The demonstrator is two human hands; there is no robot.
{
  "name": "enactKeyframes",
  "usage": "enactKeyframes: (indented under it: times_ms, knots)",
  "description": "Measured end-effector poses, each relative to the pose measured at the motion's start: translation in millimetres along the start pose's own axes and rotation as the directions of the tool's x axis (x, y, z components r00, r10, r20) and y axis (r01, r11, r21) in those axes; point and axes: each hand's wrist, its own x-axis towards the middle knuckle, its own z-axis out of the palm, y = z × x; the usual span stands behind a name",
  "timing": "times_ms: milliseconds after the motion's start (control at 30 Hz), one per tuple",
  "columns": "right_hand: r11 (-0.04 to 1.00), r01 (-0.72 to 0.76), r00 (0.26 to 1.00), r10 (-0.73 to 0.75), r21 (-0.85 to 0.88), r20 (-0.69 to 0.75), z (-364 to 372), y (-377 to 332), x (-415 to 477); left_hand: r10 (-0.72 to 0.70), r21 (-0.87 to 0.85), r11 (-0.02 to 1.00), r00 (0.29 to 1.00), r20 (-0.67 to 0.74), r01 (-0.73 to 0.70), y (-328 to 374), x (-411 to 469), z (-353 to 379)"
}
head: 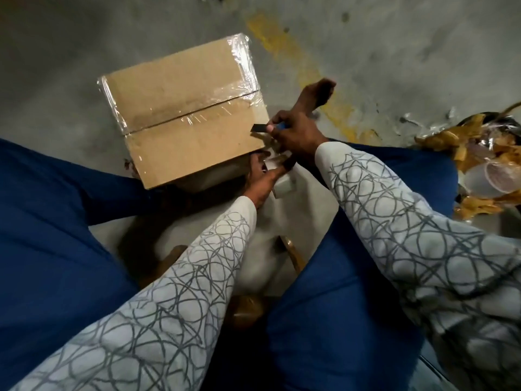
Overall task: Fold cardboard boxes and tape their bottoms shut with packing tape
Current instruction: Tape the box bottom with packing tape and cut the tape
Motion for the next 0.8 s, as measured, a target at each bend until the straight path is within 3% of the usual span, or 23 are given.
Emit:
enactKeyframes:
  times_ms: [167, 300, 400, 600, 800]
  knots:
    - [0.986, -0.041, 0.998, 0.048, -0.159, 0.037, 2.0, -8.1, 2.7, -0.036, 0.074, 0.997, 0.995, 0.090, 0.030, -12.1, 0.0, -1.2]
    - [0.991, -0.085, 0.994, 0.092, -0.106, 0.060, 0.8, -10.5, 2.3, -0.035, 0.120, 0.993, 0.988, 0.154, 0.016, -14.5, 2.6, -17.0]
    - [0.995, -0.085, 0.995, 0.088, -0.056, 0.048, 0.6, -9.8, -1.9, 0.016, 0.094, 0.995, 0.995, 0.102, -0.026, -9.0, 4.8, -27.7]
    - [0.942, 0.012, 0.988, -0.063, -0.337, -0.143, -14.4, -14.6, -26.3, 0.070, 0.025, 0.997, 0.997, -0.040, -0.069, -20.2, 4.8, -36.3]
    - [0.901, -0.051, 0.989, -0.013, -0.430, -0.144, -8.6, -13.9, -66.0, 0.030, 0.070, 0.997, 1.000, -0.007, -0.029, -49.8, -6.6, -32.2]
